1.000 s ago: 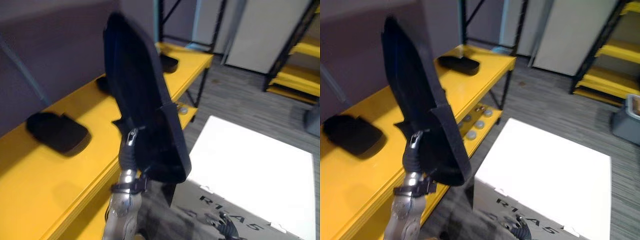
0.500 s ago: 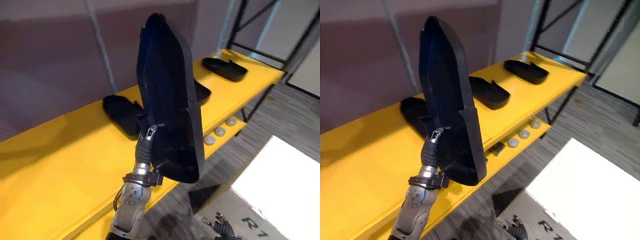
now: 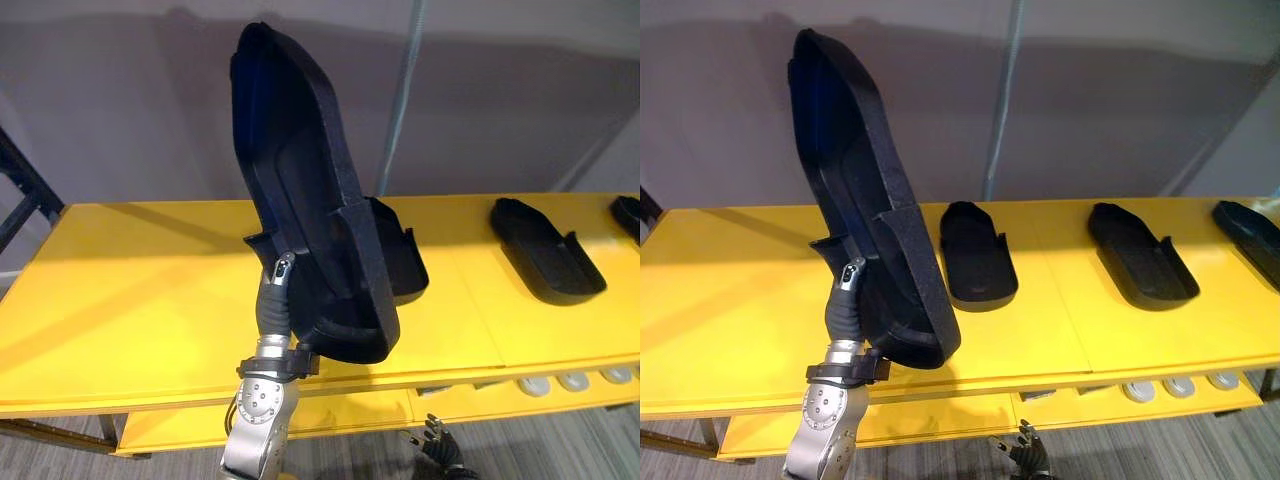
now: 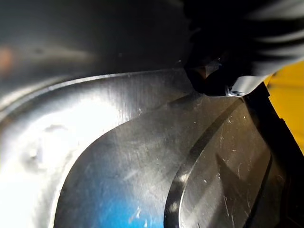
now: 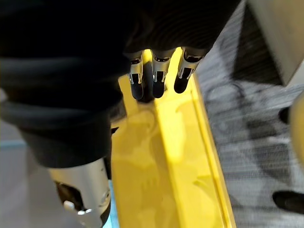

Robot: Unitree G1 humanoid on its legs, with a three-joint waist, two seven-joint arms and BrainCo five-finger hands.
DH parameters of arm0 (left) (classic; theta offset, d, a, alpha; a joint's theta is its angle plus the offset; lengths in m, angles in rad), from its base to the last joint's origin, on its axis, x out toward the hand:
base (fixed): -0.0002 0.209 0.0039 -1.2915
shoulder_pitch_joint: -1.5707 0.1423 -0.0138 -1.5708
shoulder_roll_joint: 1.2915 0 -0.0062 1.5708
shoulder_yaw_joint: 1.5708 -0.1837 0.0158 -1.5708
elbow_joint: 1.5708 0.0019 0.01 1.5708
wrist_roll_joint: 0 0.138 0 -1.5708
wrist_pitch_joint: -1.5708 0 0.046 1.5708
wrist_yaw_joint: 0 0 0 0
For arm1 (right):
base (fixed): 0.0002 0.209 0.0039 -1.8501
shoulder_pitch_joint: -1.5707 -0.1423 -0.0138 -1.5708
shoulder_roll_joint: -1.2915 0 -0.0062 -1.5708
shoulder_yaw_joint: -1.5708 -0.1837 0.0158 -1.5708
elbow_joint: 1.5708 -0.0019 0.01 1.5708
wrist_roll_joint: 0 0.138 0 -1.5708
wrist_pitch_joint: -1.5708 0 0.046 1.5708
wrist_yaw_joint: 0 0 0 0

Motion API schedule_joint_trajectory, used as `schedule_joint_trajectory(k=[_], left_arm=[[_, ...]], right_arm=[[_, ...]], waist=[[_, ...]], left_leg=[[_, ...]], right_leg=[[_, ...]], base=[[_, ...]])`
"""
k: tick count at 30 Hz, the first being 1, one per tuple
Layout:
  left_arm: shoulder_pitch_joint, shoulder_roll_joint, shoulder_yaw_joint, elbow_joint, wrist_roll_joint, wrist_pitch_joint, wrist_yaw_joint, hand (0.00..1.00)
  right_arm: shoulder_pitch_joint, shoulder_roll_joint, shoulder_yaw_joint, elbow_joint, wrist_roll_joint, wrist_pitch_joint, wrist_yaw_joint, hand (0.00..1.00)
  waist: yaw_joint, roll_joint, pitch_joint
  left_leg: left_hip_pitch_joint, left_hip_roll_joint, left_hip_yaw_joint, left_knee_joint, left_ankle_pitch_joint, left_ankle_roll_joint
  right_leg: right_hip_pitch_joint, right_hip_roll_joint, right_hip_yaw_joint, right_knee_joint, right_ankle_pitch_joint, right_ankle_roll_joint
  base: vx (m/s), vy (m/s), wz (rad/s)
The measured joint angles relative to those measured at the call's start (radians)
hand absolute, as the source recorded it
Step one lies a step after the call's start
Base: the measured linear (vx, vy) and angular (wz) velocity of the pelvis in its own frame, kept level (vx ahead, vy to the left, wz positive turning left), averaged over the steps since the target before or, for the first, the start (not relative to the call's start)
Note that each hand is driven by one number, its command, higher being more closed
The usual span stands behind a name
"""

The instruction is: Walk over and take plastic housings, then place them on the shelf

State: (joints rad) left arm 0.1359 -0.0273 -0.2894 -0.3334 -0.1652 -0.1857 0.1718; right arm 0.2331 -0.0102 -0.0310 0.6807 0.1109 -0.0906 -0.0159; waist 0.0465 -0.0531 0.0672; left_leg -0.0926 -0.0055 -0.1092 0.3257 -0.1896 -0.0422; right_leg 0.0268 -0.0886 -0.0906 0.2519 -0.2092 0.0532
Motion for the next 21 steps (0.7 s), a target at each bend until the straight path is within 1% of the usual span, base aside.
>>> schedule_joint_trajectory(k=[1, 2, 5, 7, 9, 10, 11, 12, 13, 14, 15, 16, 17, 18, 19, 20, 21], left_arm=[[0.018, 0.003, 0.0, 0.0, 0.0, 0.0, 0.0, 1.0], [0.029, 0.003, 0.0, 0.0, 0.0, 0.0, -0.001, 1.0], [0.044, 0.006, 0.004, 0.0, 0.001, 0.001, -0.005, 1.0], [0.061, 0.006, 0.021, 0.0, 0.002, 0.001, -0.009, 1.0], [0.071, 0.006, 0.037, 0.001, 0.003, 0.001, -0.01, 1.0], [0.074, 0.008, 0.049, 0.0, 0.004, 0.002, -0.01, 1.0], [0.075, 0.009, 0.06, 0.0, 0.004, 0.002, -0.01, 1.0], [0.073, 0.009, 0.066, 0.0, 0.004, 0.002, -0.009, 1.0], [0.067, 0.013, 0.066, 0.001, 0.004, 0.001, -0.008, 1.0], [0.058, 0.02, 0.069, 0.007, 0.003, 0.0, -0.004, 1.0], [0.057, 0.028, 0.072, 0.014, 0.003, 0.001, -0.004, 1.0], [0.056, 0.036, 0.073, 0.036, 0.003, 0.001, -0.004, 1.0], [0.058, 0.038, 0.074, 0.053, 0.003, 0.001, -0.003, 1.0], [0.056, 0.038, 0.076, 0.071, 0.003, 0.001, -0.003, 1.0], [0.056, 0.035, 0.075, 0.076, 0.003, 0.0, -0.002, 1.0], [0.049, 0.031, 0.067, 0.091, 0.003, 0.0, -0.002, 1.0], [0.044, 0.028, 0.061, 0.099, 0.003, 0.0, -0.002, 1.0]], right_arm=[[-0.001, 0.011, 0.003, 0.004, 0.0, 0.0, 0.0, 0.0], [-0.001, 0.012, 0.005, 0.006, 0.0, 0.0, 0.0, 0.0], [-0.005, 0.01, 0.004, 0.036, -0.003, 0.0, 0.0, 0.0], [-0.006, 0.009, 0.004, 0.06, -0.003, 0.0, 0.0, 0.0], [-0.005, 0.009, 0.005, 0.084, -0.003, 0.001, 0.0, 0.0], [-0.003, 0.009, 0.005, 0.085, -0.003, 0.001, -0.001, 0.0], [-0.003, 0.008, 0.004, 0.085, -0.003, 0.001, -0.002, 0.0], [-0.004, 0.007, 0.002, 0.085, -0.003, 0.001, -0.004, 0.0], [-0.011, 0.005, 0.002, 0.1, -0.004, -0.001, -0.006, 0.0], [-0.043, -0.015, -0.003, 0.155, -0.005, -0.001, -0.008, 0.0], [-0.061, -0.022, -0.006, 0.183, -0.014, 0.001, -0.008, 0.0], [-0.082, -0.032, -0.006, 0.217, -0.026, 0.002, -0.012, 0.0], [-0.082, -0.046, -0.006, 0.228, -0.038, 0.002, -0.015, 0.0], [-0.092, -0.069, -0.005, 0.241, -0.055, 0.002, -0.015, 0.0], [-0.094, -0.076, -0.006, 0.242, -0.063, 0.002, -0.015, 0.0], [-0.094, -0.092, -0.01, 0.242, -0.067, 0.002, -0.019, 0.0], [-0.094, -0.101, -0.015, 0.243, -0.069, 0.002, -0.022, 0.0]], waist=[[0.0, -0.005, -0.003], [0.0, -0.005, -0.008], [-0.001, -0.01, -0.013], [-0.005, -0.013, -0.021], [-0.004, -0.017, -0.021], [0.0, -0.02, -0.013], [-0.008, -0.021, -0.01], [-0.01, -0.021, -0.007], [-0.009, -0.027, -0.002], [-0.016, -0.019, 0.01], [-0.024, -0.027, 0.019], [-0.038, -0.03, 0.021], [-0.043, -0.025, 0.019], [-0.052, -0.01, 0.016], [-0.059, -0.004, 0.014], [-0.082, 0.018, 0.004], [-0.09, 0.034, -0.003]], left_leg=[[0.016, 0.003, 0.005, -0.018, 0.007, -0.009], [0.021, 0.005, 0.008, -0.03, 0.013, -0.013], [0.044, 0.014, 0.009, -0.072, 0.031, -0.013], [0.046, 0.014, 0.006, -0.089, 0.041, -0.014], [0.042, 0.013, 0.003, -0.097, 0.053, -0.011], [0.036, 0.007, -0.009, -0.098, 0.065, -0.014], [0.01, 0.0, -0.029, -0.082, 0.075, -0.016], [-0.007, -0.003, -0.032, -0.077, 0.08, -0.016], [-0.05, 0.03, 0.054, -0.047, 0.06, 0.009], [-0.1, 0.085, 0.158, 0.037, 0.039, 0.013], [-0.118, 0.109, 0.199, 0.073, 0.029, 0.02], [-0.129, 0.155, 0.254, 0.117, 0.027, 0.022], [-0.123, 0.199, 0.281, 0.122, 0.028, 0.022], [-0.098, 0.258, 0.292, 0.091, 0.03, 0.019], [-0.088, 0.276, 0.292, 0.066, 0.031, 0.016], [-0.066, 0.298, 0.292, -0.01, 0.062, -0.008], [-0.056, 0.3, 0.293, -0.054, 0.077, -0.074]], right_leg=[[0.013, 0.001, 0.001, -0.011, 0.008, -0.008], [0.017, 0.003, 0.001, -0.019, 0.017, -0.008], [0.024, 0.01, 0.002, -0.036, 0.032, -0.017], [0.025, 0.012, 0.001, -0.038, 0.033, -0.019], [0.025, 0.011, -0.004, -0.044, 0.034, -0.019], [0.027, 0.009, -0.014, -0.045, 0.034, -0.019], [0.023, 0.004, -0.043, -0.046, 0.034, -0.019], [0.02, 0.0, -0.061, -0.046, 0.034, -0.019], [0.001, -0.009, -0.093, -0.053, 0.034, -0.02], [-0.014, -0.021, -0.125, -0.048, 0.035, -0.022], [-0.016, -0.037, -0.143, -0.044, 0.036, -0.022], [-0.014, -0.068, -0.169, -0.045, 0.041, -0.012], [-0.011, -0.083, -0.173, -0.054, 0.05, 0.003], [-0.009, -0.104, -0.18, -0.072, 0.068, 0.032], [-0.009, -0.113, -0.187, -0.08, 0.076, 0.047], [-0.006, -0.124, -0.201, -0.099, 0.099, 0.086], [-0.007, -0.13, -0.207, -0.11, 0.111, 0.108]], base=[[0.04, -0.007, -0.01], [0.03, -0.013, -0.04], [0.0, 0.0, 0.0], [-0.04, -0.027, 0.04], [-0.07, -0.028, 0.15], [-0.12, -0.042, 0.44], [-0.15, -0.043, 0.58], [-0.19, -0.025, 0.75], [-0.23, 0.008, 0.8], [-0.22, 0.039, 0.81], [-0.17, 0.109, 0.85], [-0.08, 0.149, 0.65], [-0.1, 0.352, 0.57], [-0.07, 0.375, 0.29], [-0.06, 0.512, 0.39], [0.0, 0.402, 0.34], [0.03, 0.526, 0.41]])
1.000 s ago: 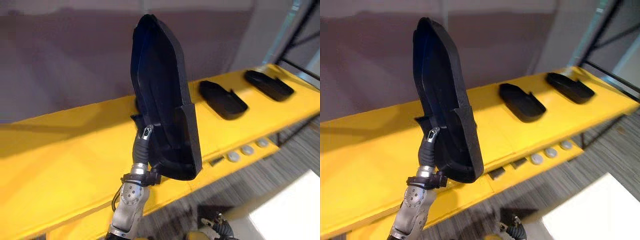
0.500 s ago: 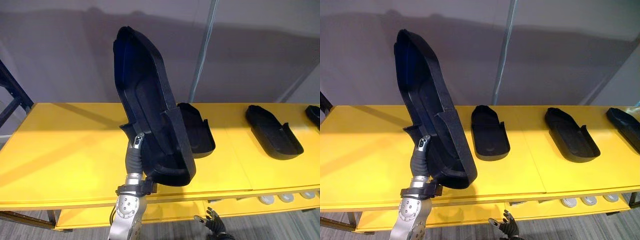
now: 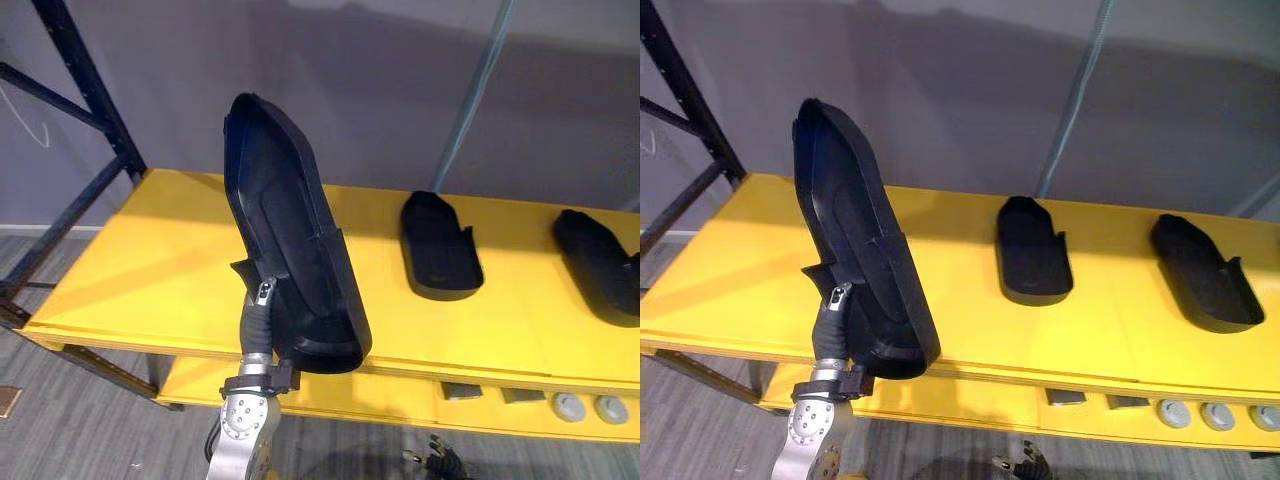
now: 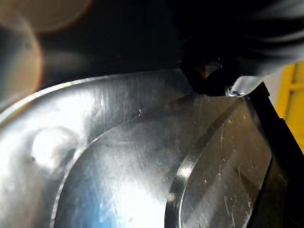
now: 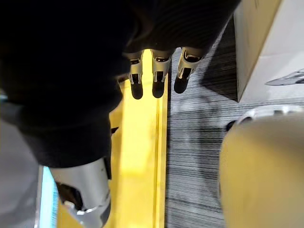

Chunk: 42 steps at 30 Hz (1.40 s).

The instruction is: Walk over and take plastic housings, then place them on the shelf

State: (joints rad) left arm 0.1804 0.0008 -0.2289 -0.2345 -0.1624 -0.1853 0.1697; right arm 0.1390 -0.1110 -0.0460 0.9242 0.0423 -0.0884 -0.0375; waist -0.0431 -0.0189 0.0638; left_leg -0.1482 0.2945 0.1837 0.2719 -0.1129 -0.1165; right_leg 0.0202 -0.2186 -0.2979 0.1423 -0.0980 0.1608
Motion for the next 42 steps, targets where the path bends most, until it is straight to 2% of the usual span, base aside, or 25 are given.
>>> schedule_joint_trajectory(k=[1, 2, 3, 5, 6, 7, 8, 10, 11, 12, 13, 14, 15, 16, 18, 21, 25, 28, 35, 42], left_arm=[[-0.025, 0.022, -0.008, 0.029, 0.0, 0.001, -0.002, 1.0], [-0.035, 0.034, -0.006, 0.041, 0.0, 0.002, 0.0, 1.0], [-0.055, 0.053, -0.002, 0.062, -0.002, 0.003, 0.001, 1.0], [-0.085, 0.065, -0.003, 0.064, -0.001, 0.002, 0.001, 1.0], [-0.096, 0.072, -0.003, 0.064, 0.0, 0.002, 0.001, 1.0], [-0.097, 0.076, -0.003, 0.064, 0.0, 0.002, 0.001, 1.0], [-0.097, 0.082, -0.004, 0.068, 0.002, 0.002, 0.0, 1.0], [-0.097, 0.08, -0.005, 0.104, 0.012, 0.001, -0.001, 1.0], [-0.097, 0.077, -0.008, 0.142, 0.021, 0.006, -0.002, 1.0], [-0.096, 0.073, -0.009, 0.155, 0.03, 0.01, -0.002, 1.0], [-0.092, 0.067, -0.011, 0.165, 0.04, 0.013, -0.003, 1.0], [-0.094, 0.058, -0.015, 0.166, 0.049, 0.012, -0.005, 1.0], [-0.1, 0.053, -0.012, 0.171, 0.051, 0.012, -0.007, 1.0], [-0.105, 0.044, -0.011, 0.184, 0.065, 0.014, -0.012, 1.0], [-0.106, 0.044, -0.009, 0.192, 0.077, 0.024, -0.018, 1.0], [-0.109, 0.055, 0.017, 0.199, 0.105, 0.032, -0.016, 1.0], [-0.112, 0.077, 0.059, 0.215, 0.119, 0.041, 0.002, 1.0], [-0.141, 0.108, 0.088, 0.24, 0.159, 0.063, 0.02, 1.0], [-0.32, 0.164, 0.177, 0.377, 0.265, 0.125, 0.06, 1.0], [-0.469, 0.225, 0.246, 0.507, 0.308, 0.181, 0.088, 1.0]], right_arm=[[-0.01, 0.019, -0.023, 0.015, 0.0, 0.003, -0.002, 0.0], [-0.009, 0.033, -0.025, 0.016, 0.0, 0.003, 0.001, 0.0], [-0.009, 0.056, -0.031, 0.02, 0.002, 0.002, 0.001, 0.0], [-0.029, 0.065, -0.03, 0.033, 0.0, 0.003, 0.001, 0.0], [-0.039, 0.075, -0.026, 0.032, 0.0, 0.003, 0.003, 0.0], [-0.043, 0.078, -0.018, 0.033, 0.0, 0.003, 0.004, 0.0], [-0.051, 0.081, -0.007, 0.028, -0.004, 0.003, 0.013, 0.0], [-0.058, 0.08, -0.007, 0.025, -0.015, 0.004, 0.021, 0.0], [-0.05, 0.077, -0.01, 0.025, -0.015, 0.004, 0.021, 0.0], [-0.046, 0.075, -0.01, 0.024, -0.012, 0.004, 0.022, 0.0], [-0.044, 0.067, -0.009, 0.022, -0.011, 0.003, 0.021, 0.0], [-0.041, 0.06, -0.009, 0.02, -0.007, 0.003, 0.021, 0.0], [-0.045, 0.059, -0.01, 0.019, -0.002, 0.003, 0.022, 0.0], [-0.047, 0.057, -0.013, 0.013, 0.011, 0.003, 0.021, 0.0], [-0.045, 0.058, -0.012, 0.007, 0.014, 0.003, 0.022, 0.0], [-0.031, 0.057, -0.032, 0.007, 0.027, 0.003, 0.021, 0.0], [-0.024, 0.056, -0.031, 0.009, 0.027, 0.003, 0.021, 0.0], [-0.02, 0.054, -0.032, 0.011, 0.027, 0.003, 0.021, 0.0], [-0.011, 0.04, -0.054, 0.012, 0.026, 0.003, 0.035, 0.0], [-0.007, 0.028, -0.073, 0.009, 0.026, 0.004, 0.05, 0.0]], waist=[[-0.004, -0.033, 0.003], [-0.006, -0.046, 0.004], [-0.012, -0.06, 0.002], [-0.009, -0.049, 0.012], [0.007, -0.041, 0.018], [0.013, -0.039, 0.019], [0.014, -0.037, 0.019], [0.009, -0.03, 0.025], [-0.005, -0.03, 0.025], [-0.006, -0.03, 0.025], [-0.01, -0.029, 0.024], [-0.018, -0.033, 0.019], [-0.026, -0.027, 0.023], [-0.036, -0.012, 0.027], [-0.04, -0.012, 0.026], [-0.04, -0.012, 0.019], [-0.04, -0.011, 0.001], [-0.039, -0.007, -0.004], [-0.041, 0.023, -0.024], [-0.056, 0.034, -0.021]], left_leg=[[0.003, -0.059, 0.004, -0.016, 0.019, -0.044], [-0.002, -0.082, 0.004, -0.014, 0.017, -0.035], [-0.034, -0.115, -0.009, 0.029, -0.001, -0.008], [-0.097, -0.122, -0.02, 0.157, -0.061, 0.025], [-0.106, -0.111, -0.005, 0.211, -0.097, 0.035], [-0.105, -0.108, 0.009, 0.228, -0.111, 0.038], [-0.099, -0.103, 0.035, 0.231, -0.127, 0.051], [-0.066, -0.105, 0.066, 0.189, -0.124, 0.064], [-0.032, -0.114, 0.075, 0.149, -0.111, 0.077], [-0.013, -0.122, 0.084, 0.126, -0.106, 0.082], [0.008, -0.141, 0.097, 0.089, -0.091, 0.081], [0.007, -0.162, 0.097, 0.07, -0.083, 0.075], [0.005, -0.167, 0.092, 0.068, -0.077, 0.074], [0.005, -0.172, 0.083, 0.05, -0.055, 0.062], [0.026, -0.171, 0.077, 0.021, -0.036, 0.055], [0.1, -0.172, 0.068, -0.076, 0.003, 0.038], [0.154, -0.166, 0.068, -0.18, 0.053, 0.027], [0.186, -0.149, 0.068, -0.226, 0.077, 0.018], [0.209, -0.141, 0.092, -0.293, 0.132, 0.013], [0.209, -0.144, 0.115, -0.322, 0.156, 0.012]], right_leg=[[0.006, -0.053, -0.001, -0.028, 0.03, 0.006], [0.01, -0.071, 0.0, -0.045, 0.055, 0.002], [0.019, -0.099, -0.008, -0.068, 0.105, 0.009], [0.018, -0.113, -0.003, -0.065, 0.163, 0.012], [0.008, -0.113, 0.034, -0.049, 0.182, 0.01], [-0.004, -0.113, 0.055, -0.034, 0.187, 0.004], [-0.038, -0.113, 0.091, 0.003, 0.203, -0.019], [-0.111, -0.077, 0.188, 0.143, 0.105, 0.001], [-0.131, -0.014, 0.243, 0.238, -0.002, 0.008], [-0.136, 0.017, 0.253, 0.268, -0.046, 0.001], [-0.138, 0.068, 0.254, 0.273, -0.108, -0.028], [-0.12, 0.072, 0.238, 0.221, -0.143, -0.078], [-0.109, 0.072, 0.237, 0.192, -0.148, -0.066], [-0.104, 0.078, 0.229, 0.177, -0.139, -0.074], [-0.088, 0.085, 0.223, 0.171, -0.137, -0.077], [-0.022, 0.102, 0.206, 0.108, -0.121, -0.097], [0.002, 0.125, 0.206, 0.078, -0.1, -0.119], [0.016, 0.148, 0.206, 0.068, -0.077, -0.131], [0.037, 0.163, 0.212, -0.021, -0.009, -0.141], [0.024, 0.165, 0.238, -0.055, 0.007, -0.131]], base=[[0.04, 0.425, 0.24], [0.04, 0.479, 0.38], [0.04, 0.398, 0.41], [0.03, 0.455, 0.19], [0.0, 0.372, -0.28], [-0.03, 0.347, -0.55], [-0.05, 0.288, -0.64], [-0.06, 0.187, -0.47], [-0.04, 0.033, -0.13], [-0.03, -0.015, -0.14], [-0.02, -0.053, -0.12], [0.0, -0.06, -0.05], [0.03, -0.064, 0.14], [0.05, -0.052, 0.17], [0.09, -0.09, 0.12], [0.12, -0.086, 0.11], [0.09, -0.052, 0.03], [0.04, -0.046, 0.02], [-0.03, -0.014, -0.09], [-0.11, -0.01, -0.13]])
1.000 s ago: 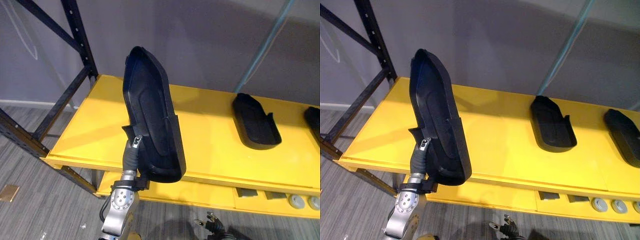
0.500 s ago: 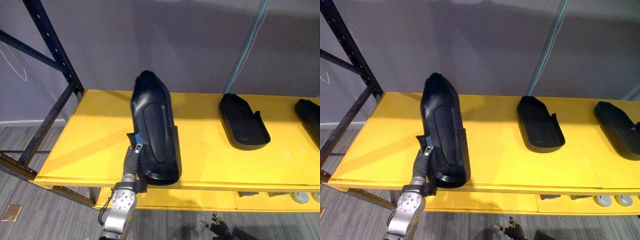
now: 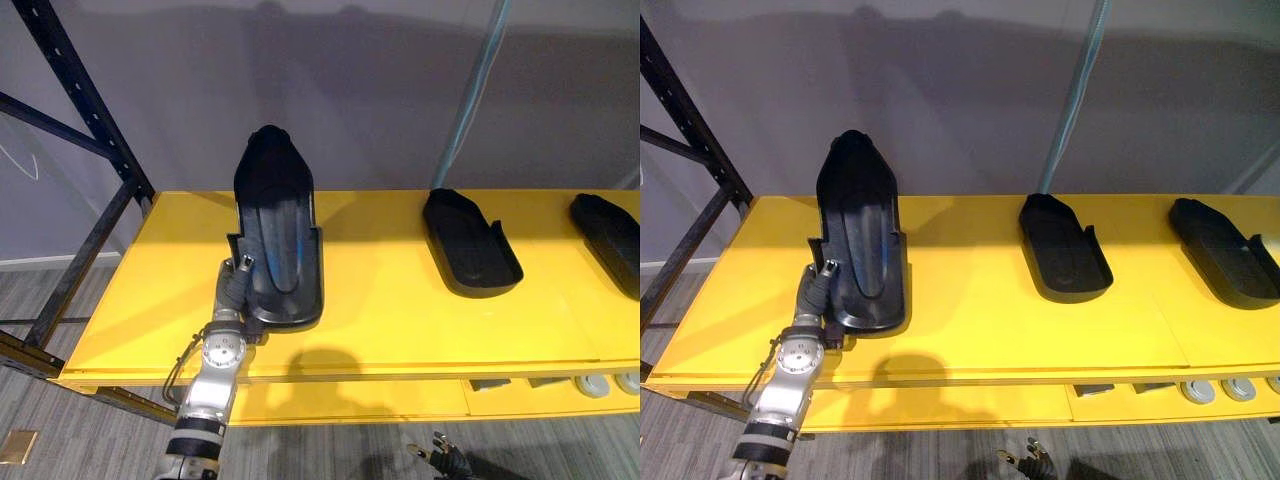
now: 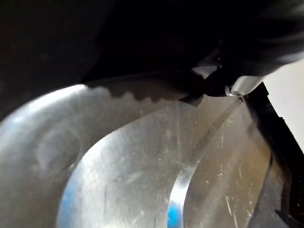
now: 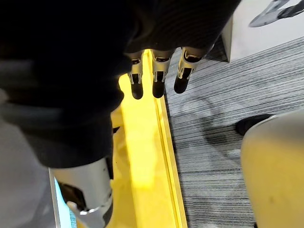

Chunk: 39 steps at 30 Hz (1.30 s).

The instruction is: Walk over and take plastic housings, then place them on the shelf

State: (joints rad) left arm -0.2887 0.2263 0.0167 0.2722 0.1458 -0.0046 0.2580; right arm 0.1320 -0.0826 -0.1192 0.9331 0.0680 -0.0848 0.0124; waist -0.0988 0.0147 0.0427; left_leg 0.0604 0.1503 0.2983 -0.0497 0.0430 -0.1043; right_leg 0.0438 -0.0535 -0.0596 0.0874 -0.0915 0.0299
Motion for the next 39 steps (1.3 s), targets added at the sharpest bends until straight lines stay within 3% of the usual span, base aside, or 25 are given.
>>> schedule_joint_trajectory(k=[9, 21, 22, 26, 39], left_arm=[[-0.085, 0.03, 0.058, 0.157, 0.074, 0.06, 0.001, 1.0], [-0.253, 0.101, 0.112, 0.383, 0.072, 0.087, 0.001, 1.0], [-0.276, 0.109, 0.116, 0.4, 0.072, 0.086, 0.001, 0.0], [-0.313, 0.138, 0.114, 0.455, 0.074, 0.085, 0.001, 0.0], [-0.339, 0.145, 0.074, 0.471, 0.073, 0.056, -0.001, 0.0]], right_arm=[[0.061, -0.029, 0.002, -0.004, -0.004, 0.002, 0.009, 0.0], [0.092, -0.028, 0.005, -0.01, -0.004, 0.0, 0.01, 0.0], [0.09, -0.028, 0.005, -0.01, -0.004, -0.002, 0.01, 0.0], [0.075, -0.031, 0.015, -0.001, -0.004, -0.003, 0.01, 0.0], [0.068, -0.031, 0.024, 0.0, -0.003, -0.015, 0.009, 0.0]], waist=[[-0.031, 0.01, 0.007], [-0.035, -0.001, 0.05], [-0.035, -0.002, 0.051], [-0.055, -0.006, 0.055], [-0.054, -0.018, 0.088]], left_leg=[[-0.021, -0.014, 0.005, -0.041, 0.035, 0.013], [-0.058, -0.011, 0.005, -0.037, 0.047, 0.013], [-0.063, -0.011, 0.005, -0.037, 0.048, 0.013], [-0.06, -0.011, 0.003, -0.037, 0.048, 0.013], [-0.044, -0.011, 0.001, -0.037, 0.048, 0.013]], right_leg=[[-0.046, -0.002, 0.022, -0.026, 0.028, 0.007], [-0.069, 0.005, 0.028, -0.046, 0.05, 0.011], [-0.071, 0.006, 0.028, -0.046, 0.051, 0.011], [-0.062, 0.007, 0.025, -0.05, 0.052, 0.009], [-0.051, 0.006, 0.024, -0.059, 0.053, 0.008]], base=[[-0.18, 0.009, -0.07], [-0.01, 0.004, -0.01], [0.1, -0.006, 0.0], [0.07, -0.004, 0.02], [-0.05, 0.01, 0.0]])
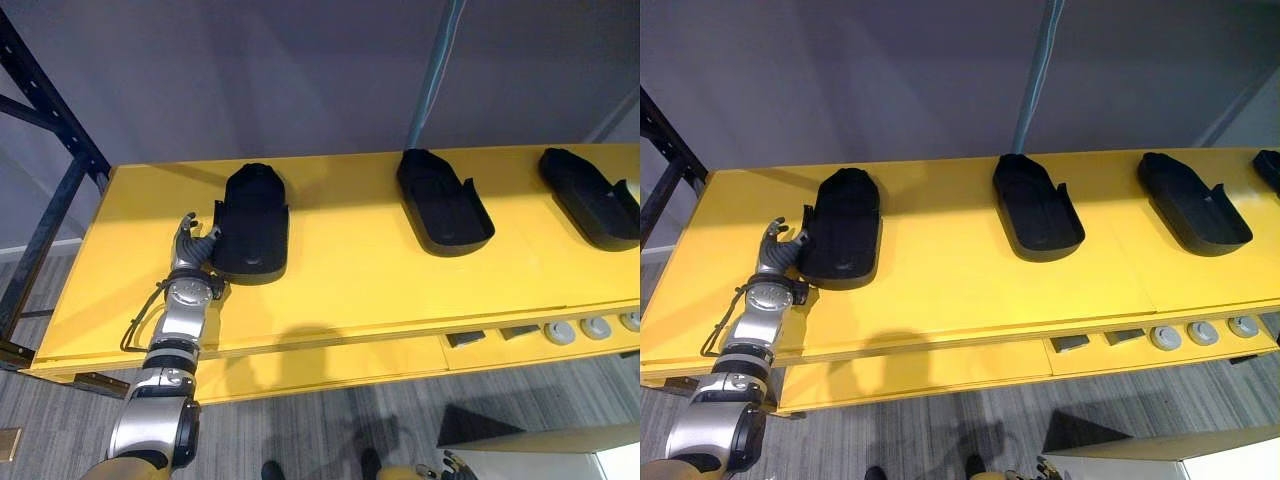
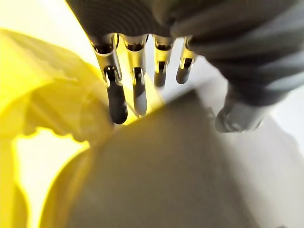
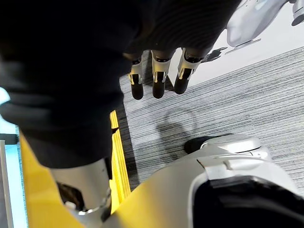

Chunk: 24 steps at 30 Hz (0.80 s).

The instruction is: Walk over and take plastic housings, then place them on the shelf

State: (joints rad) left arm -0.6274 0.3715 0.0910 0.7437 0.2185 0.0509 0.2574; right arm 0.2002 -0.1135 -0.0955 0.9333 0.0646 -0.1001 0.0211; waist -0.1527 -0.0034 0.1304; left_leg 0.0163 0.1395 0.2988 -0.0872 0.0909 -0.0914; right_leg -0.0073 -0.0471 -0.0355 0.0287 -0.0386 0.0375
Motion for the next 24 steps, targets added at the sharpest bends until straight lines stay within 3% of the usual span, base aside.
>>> schedule_joint_trajectory(k=[6, 14, 23, 24], left_arm=[[0.009, -0.005, 0.004, -0.084, -0.001, 0.001, 0.025, 0.0], [0.126, -0.077, 0.044, -0.429, -0.001, -0.004, 0.092, 0.0], [0.37, -0.157, 0.046, -0.773, -0.02, -0.1, 0.108, 0.0], [0.414, -0.168, 0.035, -0.804, -0.02, -0.111, 0.106, 1.0]], right_arm=[[-0.005, 0.001, 0.001, -0.001, 0.0, 0.0, 0.0, 0.0], [-0.006, -0.002, 0.008, 0.001, 0.0, 0.001, 0.0, 0.0], [-0.001, -0.009, 0.021, 0.0, -0.001, 0.001, 0.001, 0.0], [0.0, -0.009, 0.021, 0.0, -0.001, 0.001, 0.001, 0.0]], waist=[[0.001, -0.004, 0.011], [0.01, -0.004, 0.011], [0.034, -0.003, 0.01], [0.036, -0.002, 0.01]], left_leg=[[-0.001, 0.0, 0.0, 0.0, 0.0, 0.0], [0.014, 0.0, -0.002, 0.001, 0.0, 0.0], [0.021, -0.001, -0.013, 0.0, 0.003, 0.003], [0.025, -0.002, -0.013, 0.0, 0.003, 0.003]], right_leg=[[0.006, 0.0, 0.0, -0.001, 0.0, 0.0], [0.025, 0.001, -0.003, -0.003, -0.002, -0.003], [0.029, -0.002, -0.008, 0.0, -0.001, -0.002], [0.035, -0.002, -0.008, -0.003, -0.001, -0.002]], base=[[0.01, 0.002, 0.0], [0.0, 0.001, 0.01], [-0.06, 0.014, 0.04], [-0.03, 0.014, 0.01]])
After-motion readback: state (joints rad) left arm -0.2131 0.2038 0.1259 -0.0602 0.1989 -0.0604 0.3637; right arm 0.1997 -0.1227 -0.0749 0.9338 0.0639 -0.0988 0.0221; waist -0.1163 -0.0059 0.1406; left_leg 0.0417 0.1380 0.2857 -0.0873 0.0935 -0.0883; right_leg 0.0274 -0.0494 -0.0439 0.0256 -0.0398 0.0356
